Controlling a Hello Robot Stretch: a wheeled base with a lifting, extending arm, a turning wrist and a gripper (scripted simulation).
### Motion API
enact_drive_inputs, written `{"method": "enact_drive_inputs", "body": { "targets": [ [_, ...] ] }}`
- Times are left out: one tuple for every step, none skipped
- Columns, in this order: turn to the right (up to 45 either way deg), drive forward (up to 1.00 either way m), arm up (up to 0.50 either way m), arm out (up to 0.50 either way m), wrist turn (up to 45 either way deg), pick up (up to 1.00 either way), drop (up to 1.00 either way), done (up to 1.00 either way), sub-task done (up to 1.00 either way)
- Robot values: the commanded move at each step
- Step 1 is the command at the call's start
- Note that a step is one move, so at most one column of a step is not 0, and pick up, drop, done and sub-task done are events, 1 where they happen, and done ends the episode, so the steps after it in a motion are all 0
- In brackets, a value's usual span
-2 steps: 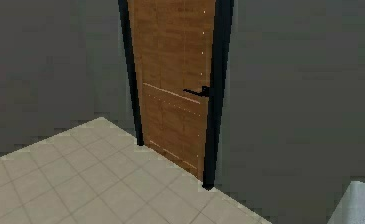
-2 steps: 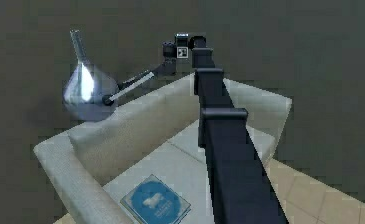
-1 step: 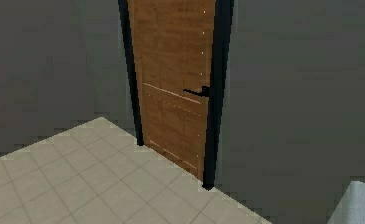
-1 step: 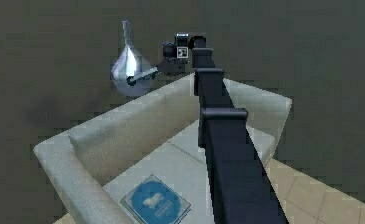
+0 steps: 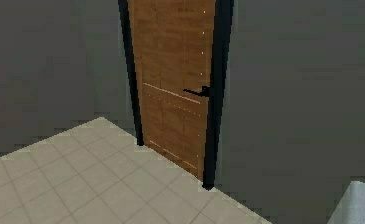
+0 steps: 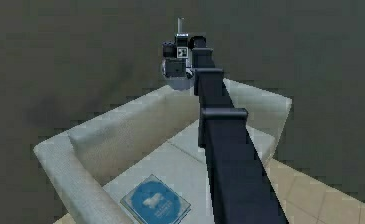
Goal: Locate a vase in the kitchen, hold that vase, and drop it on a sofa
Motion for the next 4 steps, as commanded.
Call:
{"method": "enact_drive_inputs", "body": {
  "targets": [
    [0.0,0.00,0.00,0.00,24.0,0.00,0.00,0.00,0.00],
    [0.0,0.00,-0.36,0.00,0.0,0.00,0.00,0.00,0.00],
    [0.0,0.00,-0.32,0.00,0.0,0.00,0.00,0.00,0.00],
    [0.0,0.00,0.00,0.00,0.0,0.00,1.00,0.00,0.00]
  ]
}}
